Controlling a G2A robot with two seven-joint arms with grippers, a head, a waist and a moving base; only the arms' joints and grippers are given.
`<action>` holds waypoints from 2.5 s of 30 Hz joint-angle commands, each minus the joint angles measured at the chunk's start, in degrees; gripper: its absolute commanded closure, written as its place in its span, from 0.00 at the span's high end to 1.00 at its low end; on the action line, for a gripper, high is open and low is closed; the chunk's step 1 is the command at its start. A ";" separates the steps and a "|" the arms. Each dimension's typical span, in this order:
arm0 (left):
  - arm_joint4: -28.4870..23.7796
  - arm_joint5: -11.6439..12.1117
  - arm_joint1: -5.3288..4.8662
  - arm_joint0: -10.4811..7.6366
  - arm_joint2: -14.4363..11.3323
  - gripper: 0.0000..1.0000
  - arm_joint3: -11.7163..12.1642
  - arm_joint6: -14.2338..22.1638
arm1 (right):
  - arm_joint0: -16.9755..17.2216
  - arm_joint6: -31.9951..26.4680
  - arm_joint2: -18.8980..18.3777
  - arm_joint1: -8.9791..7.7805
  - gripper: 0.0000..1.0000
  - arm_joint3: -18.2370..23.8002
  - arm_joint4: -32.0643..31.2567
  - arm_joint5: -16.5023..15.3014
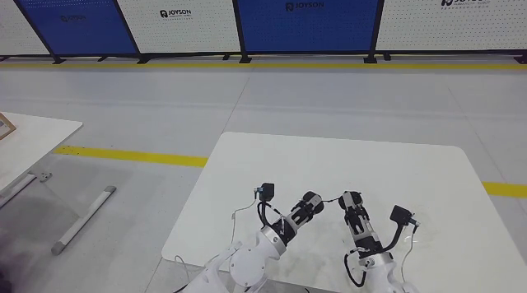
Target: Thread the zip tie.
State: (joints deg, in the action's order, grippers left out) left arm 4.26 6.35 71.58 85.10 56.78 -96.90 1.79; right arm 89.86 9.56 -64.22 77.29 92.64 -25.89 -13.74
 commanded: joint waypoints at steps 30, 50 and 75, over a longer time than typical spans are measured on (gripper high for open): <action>-0.42 3.24 -0.02 0.23 0.14 0.00 0.13 2.28 | -0.72 -3.41 -0.02 0.48 0.00 -0.89 1.82 -0.91; -3.84 0.53 0.23 0.00 1.34 0.00 0.37 -0.20 | 0.07 -3.83 -1.19 0.52 1.00 -0.28 3.81 -2.43; -12.74 -6.19 0.38 0.95 4.76 0.00 -4.81 -0.65 | 1.29 2.73 -2.75 -0.26 1.00 -0.75 -17.89 0.89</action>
State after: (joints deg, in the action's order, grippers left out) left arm -7.85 0.73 71.99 86.02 61.26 -101.49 0.81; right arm 91.07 12.10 -67.02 77.10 92.02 -41.23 -13.21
